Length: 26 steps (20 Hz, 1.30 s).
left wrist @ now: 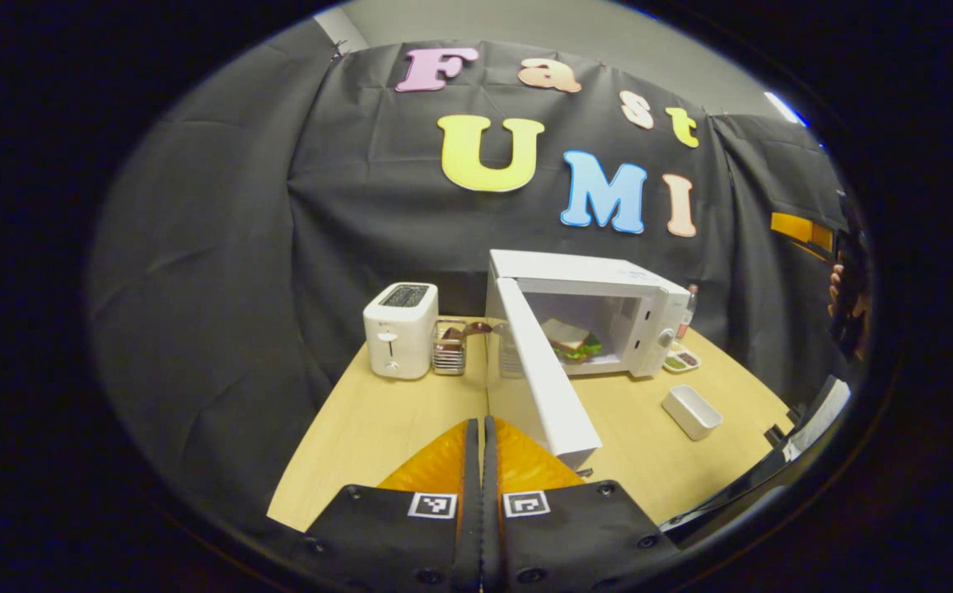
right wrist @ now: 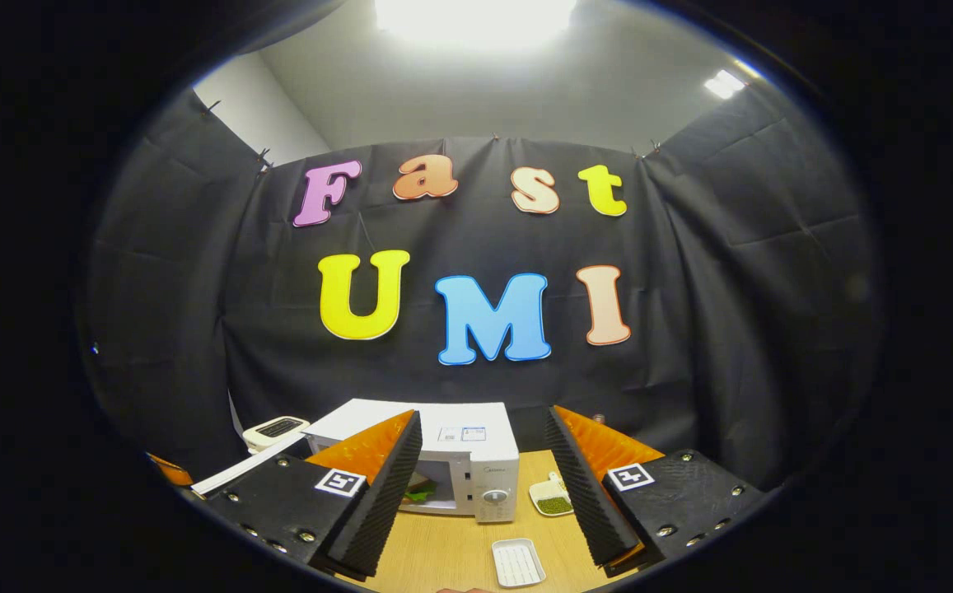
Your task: Open the microwave oven with the left hand, put the food in, and close the microwave oven.
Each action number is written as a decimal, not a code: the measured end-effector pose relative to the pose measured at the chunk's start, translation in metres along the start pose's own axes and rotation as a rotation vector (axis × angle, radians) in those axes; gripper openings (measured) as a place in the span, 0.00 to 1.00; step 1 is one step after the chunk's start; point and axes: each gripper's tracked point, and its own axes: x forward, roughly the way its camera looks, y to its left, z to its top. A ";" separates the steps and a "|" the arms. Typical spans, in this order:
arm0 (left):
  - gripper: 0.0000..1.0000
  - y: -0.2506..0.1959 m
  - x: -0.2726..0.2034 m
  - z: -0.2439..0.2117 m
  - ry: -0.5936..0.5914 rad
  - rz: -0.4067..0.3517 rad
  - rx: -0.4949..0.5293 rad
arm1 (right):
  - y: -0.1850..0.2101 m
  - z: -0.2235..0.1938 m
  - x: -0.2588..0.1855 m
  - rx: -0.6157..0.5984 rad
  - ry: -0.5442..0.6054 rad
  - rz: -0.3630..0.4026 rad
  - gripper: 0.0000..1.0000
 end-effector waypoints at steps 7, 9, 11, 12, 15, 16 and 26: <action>0.07 -0.057 0.012 -0.009 0.048 -0.082 -0.048 | -0.017 -0.006 0.025 0.003 0.006 0.037 0.92; 0.07 -0.078 0.021 -0.006 0.055 -0.092 -0.039 | -0.025 -0.005 0.033 0.006 0.009 0.051 0.92; 0.10 -0.102 0.029 -0.003 0.055 -0.115 -0.047 | -0.037 -0.005 0.041 0.002 0.006 0.054 0.91; 0.07 -0.114 0.034 -0.001 0.057 -0.124 -0.047 | -0.042 -0.003 0.044 0.003 0.003 0.054 0.91; 0.10 -0.146 0.051 0.001 0.062 -0.145 -0.037 | -0.059 -0.003 0.051 0.001 0.001 0.051 0.95; 0.10 -0.158 0.056 0.004 0.063 -0.158 -0.037 | -0.066 -0.003 0.053 0.001 0.002 0.050 0.95; 0.10 -0.245 0.119 0.023 0.079 -0.285 -0.007 | -0.110 -0.017 0.056 0.029 0.029 0.026 0.95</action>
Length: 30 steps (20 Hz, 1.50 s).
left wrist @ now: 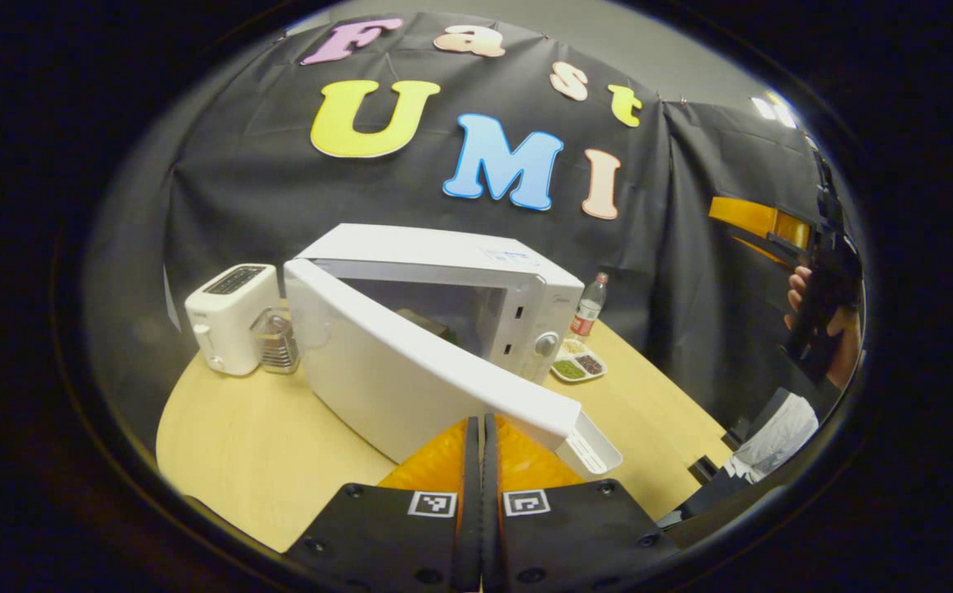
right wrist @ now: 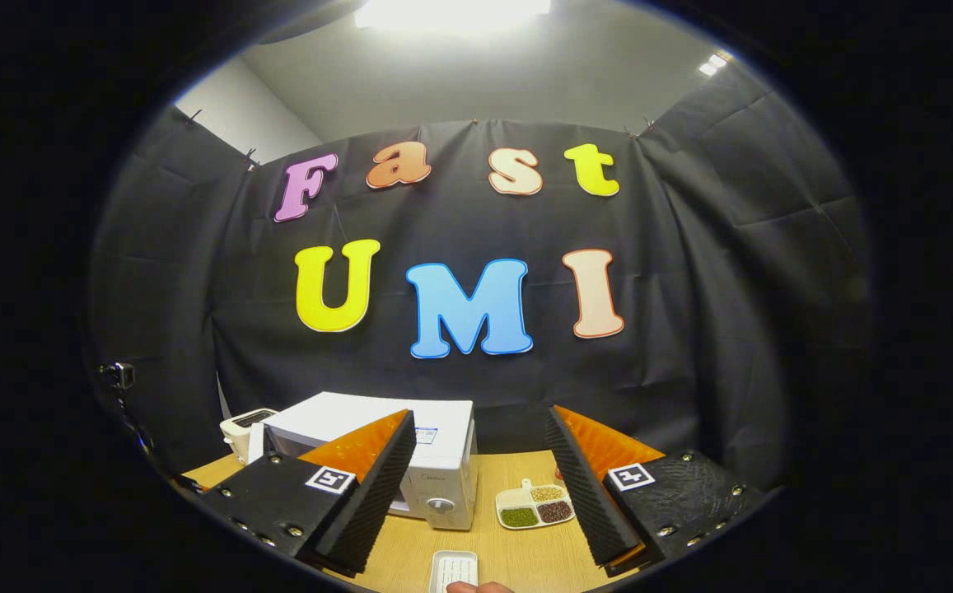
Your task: Open the microwave oven with the left hand, put the food in, and close the microwave oven.
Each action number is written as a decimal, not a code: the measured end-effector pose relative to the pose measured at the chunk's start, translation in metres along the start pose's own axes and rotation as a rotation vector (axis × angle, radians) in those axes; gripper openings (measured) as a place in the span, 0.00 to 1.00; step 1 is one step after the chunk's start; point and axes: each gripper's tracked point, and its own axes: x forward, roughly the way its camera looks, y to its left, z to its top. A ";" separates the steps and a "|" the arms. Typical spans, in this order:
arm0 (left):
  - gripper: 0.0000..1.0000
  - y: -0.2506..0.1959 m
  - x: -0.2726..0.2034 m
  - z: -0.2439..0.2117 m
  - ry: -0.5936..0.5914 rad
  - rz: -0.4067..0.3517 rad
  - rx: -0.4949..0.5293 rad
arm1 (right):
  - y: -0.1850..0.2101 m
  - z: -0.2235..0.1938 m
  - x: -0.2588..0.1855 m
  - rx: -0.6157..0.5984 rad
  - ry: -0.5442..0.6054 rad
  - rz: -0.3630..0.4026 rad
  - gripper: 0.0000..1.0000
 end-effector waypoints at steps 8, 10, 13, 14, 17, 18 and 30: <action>0.10 -0.026 0.056 0.019 0.000 -0.068 0.013 | -0.040 -0.007 -0.005 -0.008 0.025 -0.061 0.96; 0.07 -0.030 0.070 0.027 -0.003 -0.077 0.010 | -0.049 -0.008 -0.006 -0.005 0.028 -0.078 0.96; 0.10 -0.036 0.089 0.041 -0.017 -0.094 0.010 | -0.058 -0.010 -0.006 -0.006 0.035 -0.093 0.95; 0.07 -0.038 0.096 0.046 -0.022 -0.097 0.014 | -0.062 -0.010 -0.005 -0.008 0.036 -0.099 0.95; 0.10 -0.043 0.116 0.052 -0.025 -0.106 0.020 | -0.068 -0.009 -0.003 -0.010 0.036 -0.106 0.95; 0.10 -0.044 0.120 0.054 -0.025 -0.108 0.026 | -0.071 -0.010 -0.001 -0.014 0.035 -0.109 0.95; 0.07 -0.045 0.172 0.066 -0.075 -0.057 -0.062 | -0.097 -0.020 0.010 -0.025 0.061 -0.127 0.95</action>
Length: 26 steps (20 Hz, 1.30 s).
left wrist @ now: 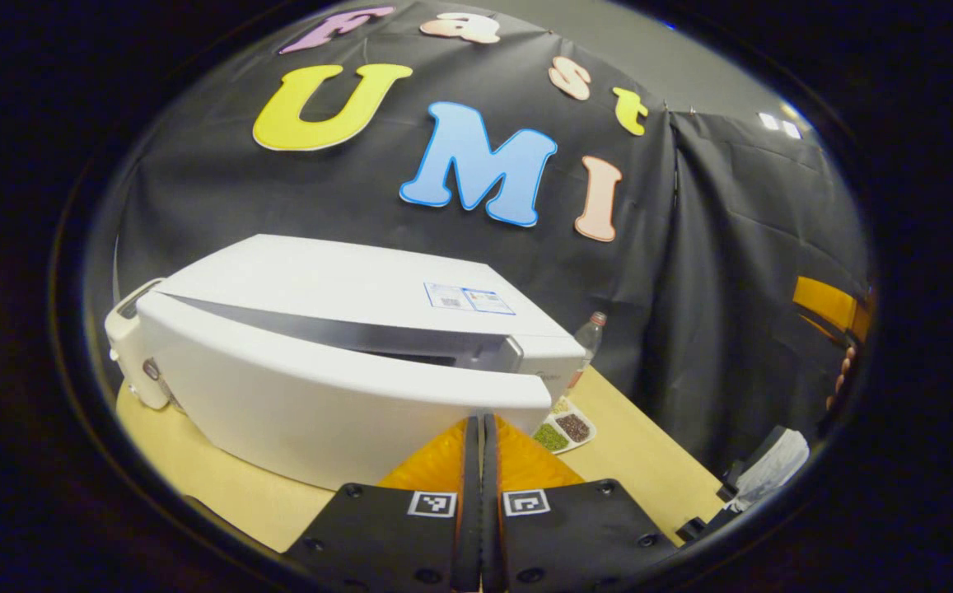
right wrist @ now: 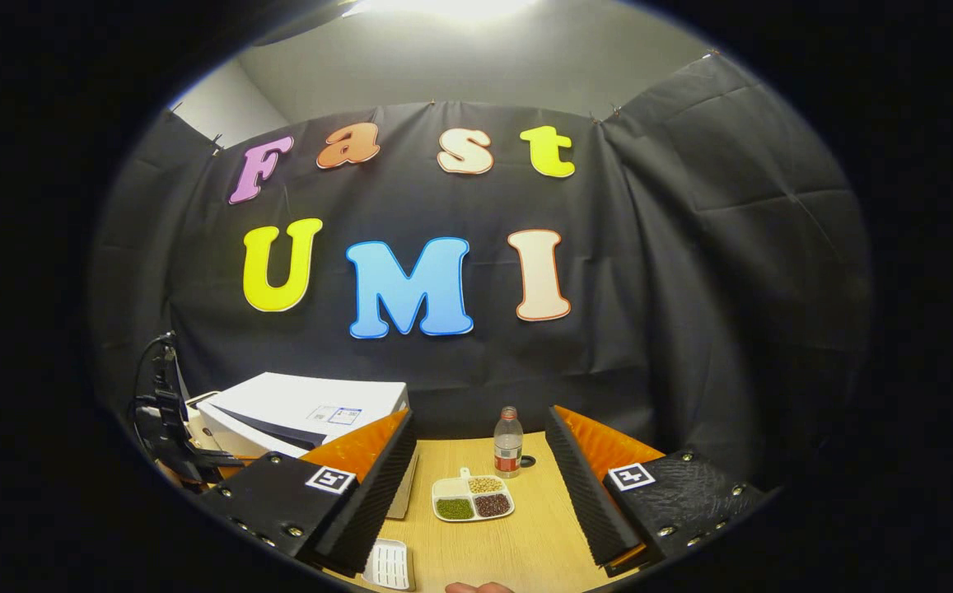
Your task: Open the microwave oven with the left hand, put the food in, and close the microwave oven.
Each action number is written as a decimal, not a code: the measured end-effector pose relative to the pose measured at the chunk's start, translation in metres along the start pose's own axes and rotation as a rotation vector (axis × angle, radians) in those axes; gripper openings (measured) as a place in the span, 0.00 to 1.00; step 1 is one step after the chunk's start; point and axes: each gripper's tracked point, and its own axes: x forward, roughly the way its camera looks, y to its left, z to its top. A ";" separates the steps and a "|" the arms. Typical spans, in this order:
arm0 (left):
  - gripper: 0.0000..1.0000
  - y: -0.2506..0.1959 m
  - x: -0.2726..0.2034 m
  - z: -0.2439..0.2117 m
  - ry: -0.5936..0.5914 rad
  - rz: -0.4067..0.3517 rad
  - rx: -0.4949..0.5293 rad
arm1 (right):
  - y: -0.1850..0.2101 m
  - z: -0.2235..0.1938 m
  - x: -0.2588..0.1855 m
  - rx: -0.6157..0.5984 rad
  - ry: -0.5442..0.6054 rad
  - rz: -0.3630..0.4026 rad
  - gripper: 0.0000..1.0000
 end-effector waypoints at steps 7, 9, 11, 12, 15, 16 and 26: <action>0.07 0.003 0.022 0.009 -0.012 0.029 0.006 | -0.007 -0.003 0.017 -0.005 0.007 0.015 0.95; 0.07 0.004 0.028 0.011 -0.016 0.037 0.007 | -0.009 -0.005 0.023 -0.003 0.010 0.019 0.95; 0.07 0.005 0.033 0.013 -0.018 0.048 0.005 | -0.010 -0.007 0.027 -0.001 0.015 0.021 0.95; 0.10 0.003 0.034 0.013 -0.016 0.046 -0.003 | -0.010 -0.007 0.028 -0.003 0.018 0.021 0.95; 0.09 0.003 0.036 0.015 -0.033 0.083 0.030 | -0.010 -0.011 0.036 0.000 0.028 0.024 0.95; 0.06 0.004 0.036 0.017 -0.038 0.095 0.037 | -0.010 -0.012 0.038 -0.001 0.030 0.024 0.95; 0.07 0.005 0.048 0.019 -0.028 0.099 0.029 | -0.007 -0.010 0.038 -0.005 0.029 0.010 0.95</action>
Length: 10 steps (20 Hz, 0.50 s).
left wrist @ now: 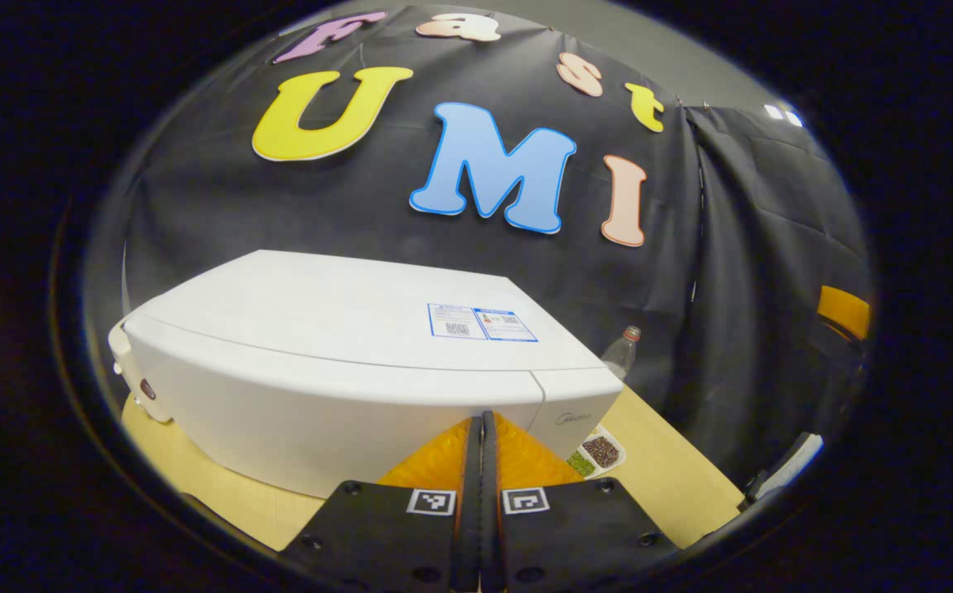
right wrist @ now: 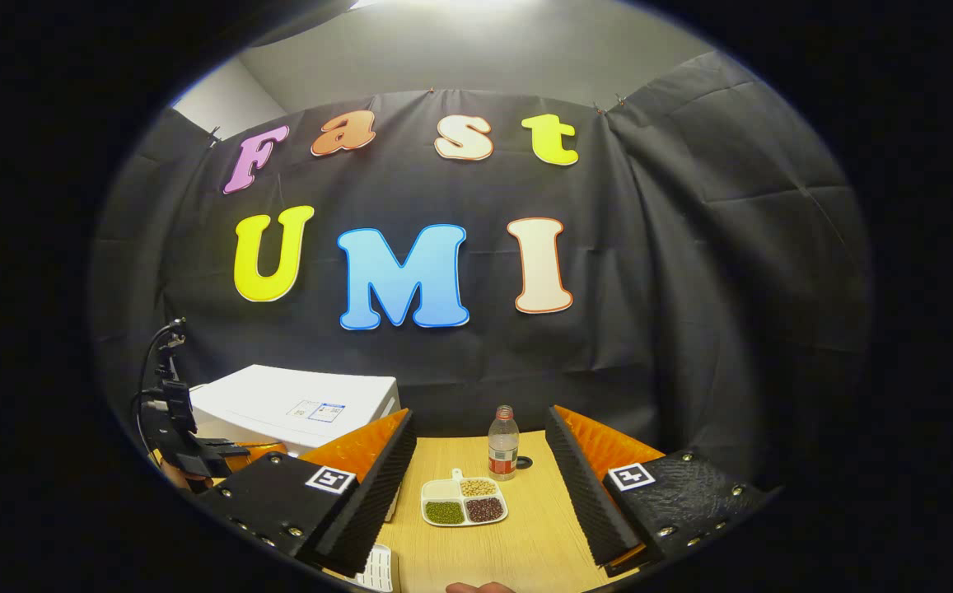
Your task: Open the microwave oven with the left hand, put the food in, and close the microwave oven.
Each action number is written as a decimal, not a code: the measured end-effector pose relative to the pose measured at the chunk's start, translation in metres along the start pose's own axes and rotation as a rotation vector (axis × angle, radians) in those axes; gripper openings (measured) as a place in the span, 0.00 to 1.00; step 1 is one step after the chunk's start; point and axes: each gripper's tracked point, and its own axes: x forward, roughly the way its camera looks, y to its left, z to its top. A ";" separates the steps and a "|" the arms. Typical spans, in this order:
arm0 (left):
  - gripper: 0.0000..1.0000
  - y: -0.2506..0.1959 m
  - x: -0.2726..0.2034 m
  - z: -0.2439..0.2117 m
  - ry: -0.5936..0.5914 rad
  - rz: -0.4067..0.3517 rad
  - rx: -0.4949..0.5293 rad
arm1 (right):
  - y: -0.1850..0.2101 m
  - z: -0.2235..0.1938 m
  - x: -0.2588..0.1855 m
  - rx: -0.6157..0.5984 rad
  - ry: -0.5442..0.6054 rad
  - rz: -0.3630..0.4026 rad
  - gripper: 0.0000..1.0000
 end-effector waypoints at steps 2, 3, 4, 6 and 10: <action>0.07 0.002 -0.007 0.011 -0.026 0.023 0.034 | 0.007 0.004 0.000 -0.003 -0.009 0.009 0.95; 0.07 0.002 -0.013 0.022 -0.047 0.030 0.059 | 0.011 0.008 0.000 -0.005 -0.017 0.015 0.95; 0.07 0.004 -0.020 0.035 -0.068 0.031 0.080 | 0.017 0.011 0.000 -0.003 -0.026 0.026 0.95; 0.07 0.006 -0.040 0.064 -0.113 0.044 0.112 | 0.031 0.016 0.000 -0.003 -0.036 0.050 0.95; 0.07 0.009 -0.111 0.145 -0.279 0.103 0.143 | 0.057 0.032 -0.003 -0.036 -0.064 0.085 0.95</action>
